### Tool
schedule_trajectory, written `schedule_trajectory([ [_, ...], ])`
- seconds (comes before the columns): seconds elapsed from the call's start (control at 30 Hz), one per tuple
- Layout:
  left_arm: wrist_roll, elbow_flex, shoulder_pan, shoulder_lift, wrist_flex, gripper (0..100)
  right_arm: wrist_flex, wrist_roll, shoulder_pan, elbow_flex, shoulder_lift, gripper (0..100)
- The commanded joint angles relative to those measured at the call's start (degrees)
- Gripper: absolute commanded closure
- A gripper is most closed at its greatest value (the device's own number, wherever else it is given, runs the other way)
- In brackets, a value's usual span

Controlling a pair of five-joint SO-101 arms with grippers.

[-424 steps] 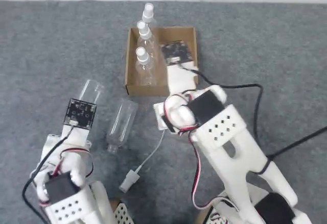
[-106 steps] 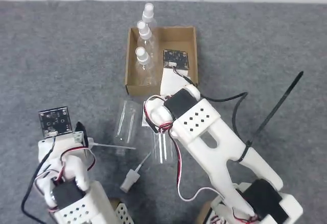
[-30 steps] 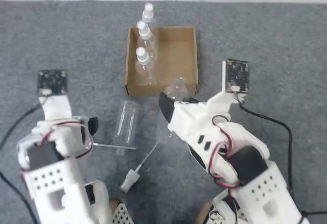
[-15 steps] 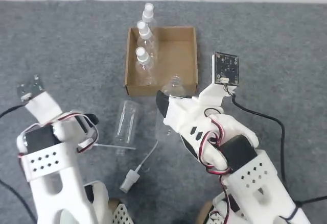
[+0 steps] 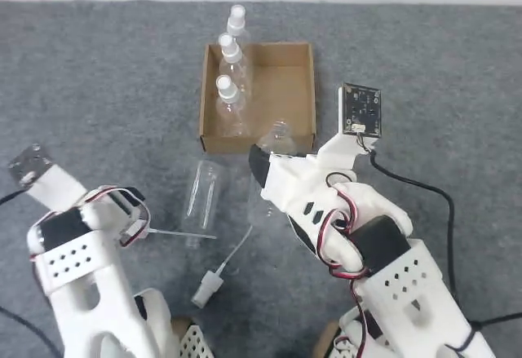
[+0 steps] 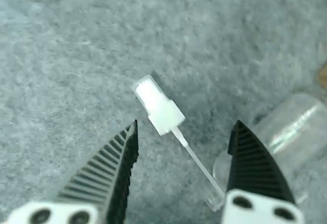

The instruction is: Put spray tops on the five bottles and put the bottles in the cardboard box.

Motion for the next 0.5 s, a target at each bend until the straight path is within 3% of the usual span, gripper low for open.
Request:
schedule_trajectory([
  [0.0, 0.8, -0.1, -1.4, 0.6, -1.6, 73, -1.5, 0.9, 0.7, -1.1, 0.2, 99.3],
  [0.2, 0.8, -0.5, -1.4, 1.5, -1.7, 73, -1.5, 0.9, 0.7, -1.1, 0.2, 99.3],
  [0.47, 2.6, -4.8, -2.7, 17.6, -6.3, 73, -1.5, 0.9, 0.7, -1.1, 0.2, 99.3],
])
